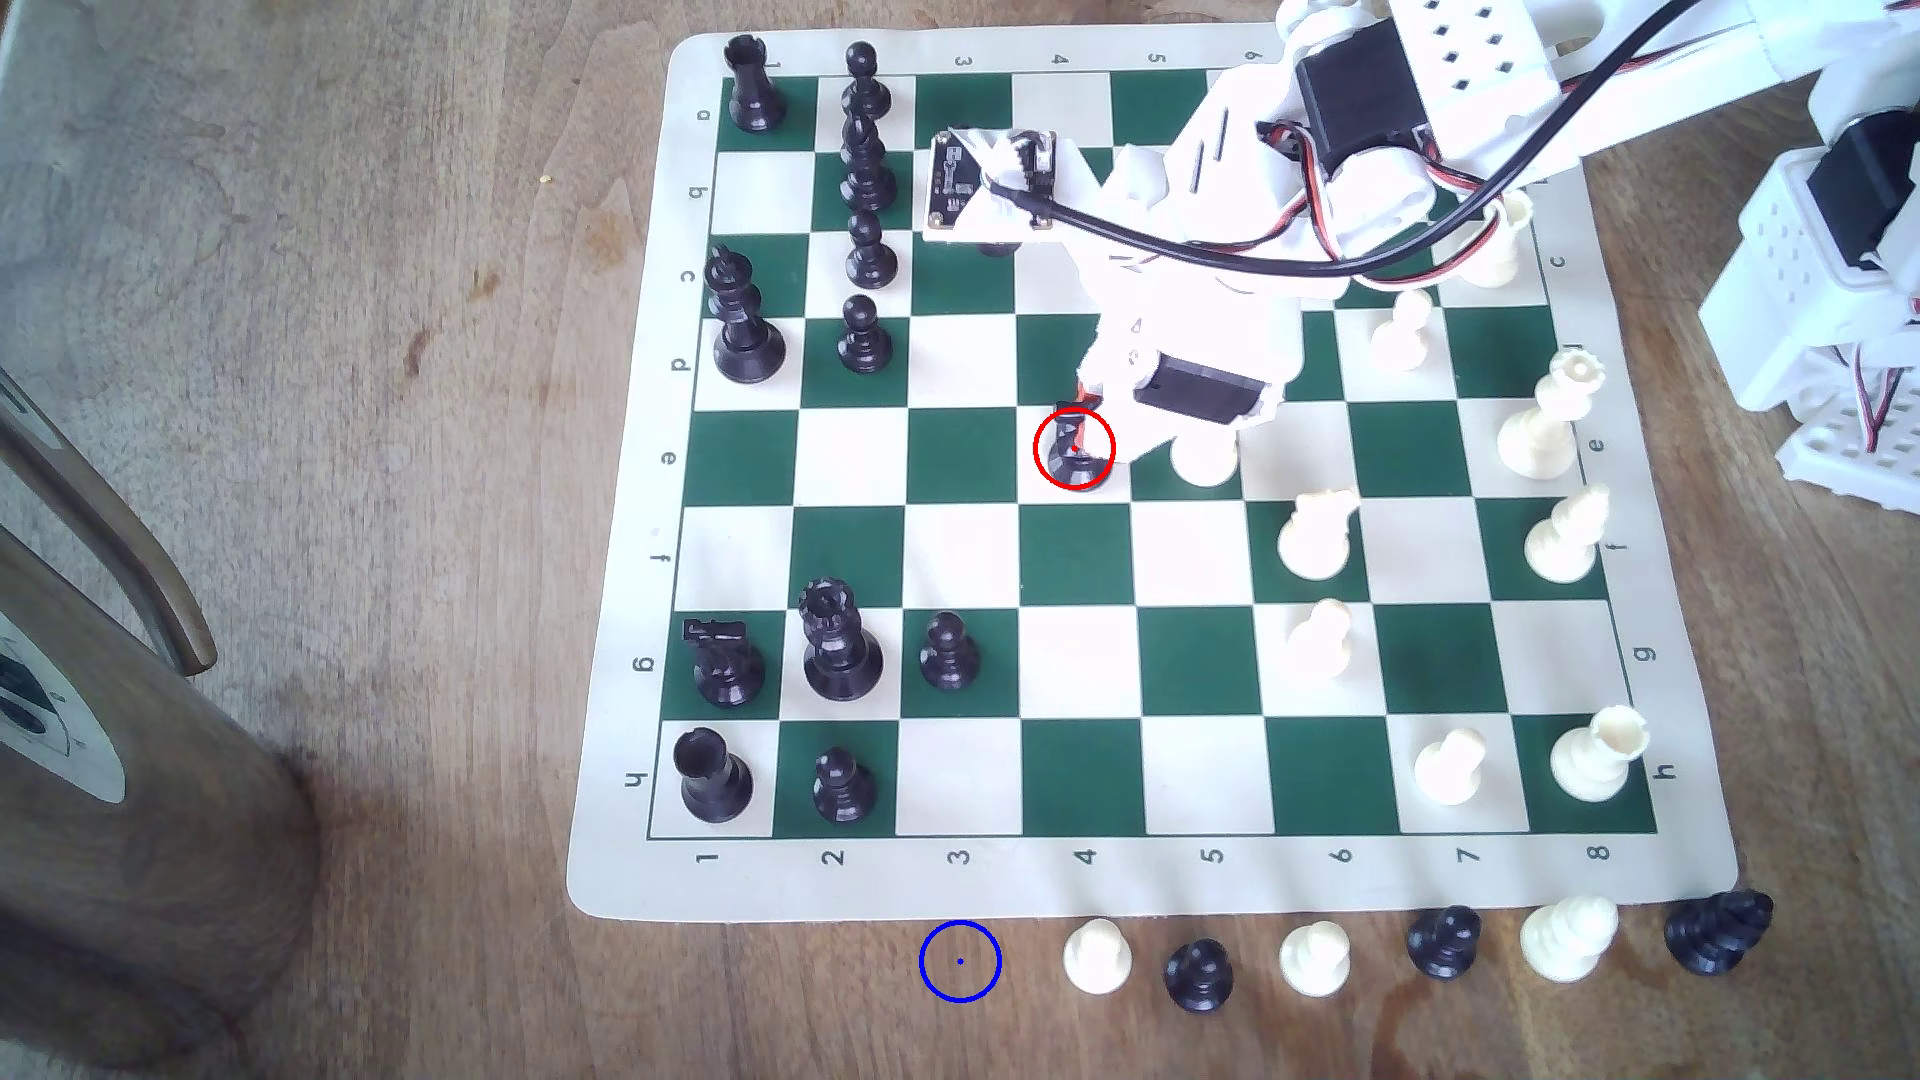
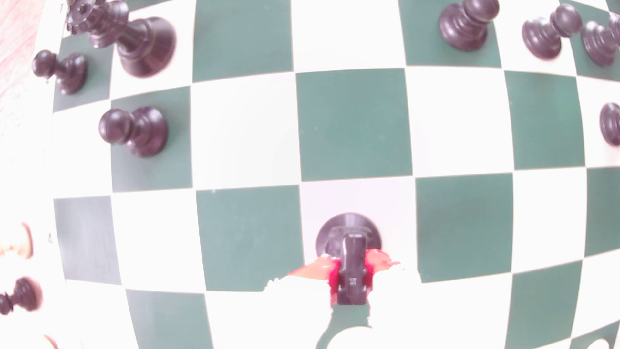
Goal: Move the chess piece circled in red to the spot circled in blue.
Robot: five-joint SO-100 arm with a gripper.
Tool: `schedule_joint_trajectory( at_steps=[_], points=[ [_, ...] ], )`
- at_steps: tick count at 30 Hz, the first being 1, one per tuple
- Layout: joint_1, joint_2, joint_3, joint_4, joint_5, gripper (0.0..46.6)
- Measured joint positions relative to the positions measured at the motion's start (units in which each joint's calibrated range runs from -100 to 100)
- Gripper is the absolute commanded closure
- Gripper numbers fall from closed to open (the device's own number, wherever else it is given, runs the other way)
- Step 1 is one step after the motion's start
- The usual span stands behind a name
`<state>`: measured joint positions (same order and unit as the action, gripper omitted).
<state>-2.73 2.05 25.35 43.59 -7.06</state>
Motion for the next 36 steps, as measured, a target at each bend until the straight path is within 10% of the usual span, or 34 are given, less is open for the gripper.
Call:
schedule_joint_trajectory(
  at_steps=[13,23,36],
  points=[
    [1.55,-7.88,0.0,4.54,0.59,46.4],
    [-8.19,-13.15,-14.01,12.59,0.59,46.4],
    [-17.7,11.81,-39.13,11.63,1.22,46.4]
  ],
)
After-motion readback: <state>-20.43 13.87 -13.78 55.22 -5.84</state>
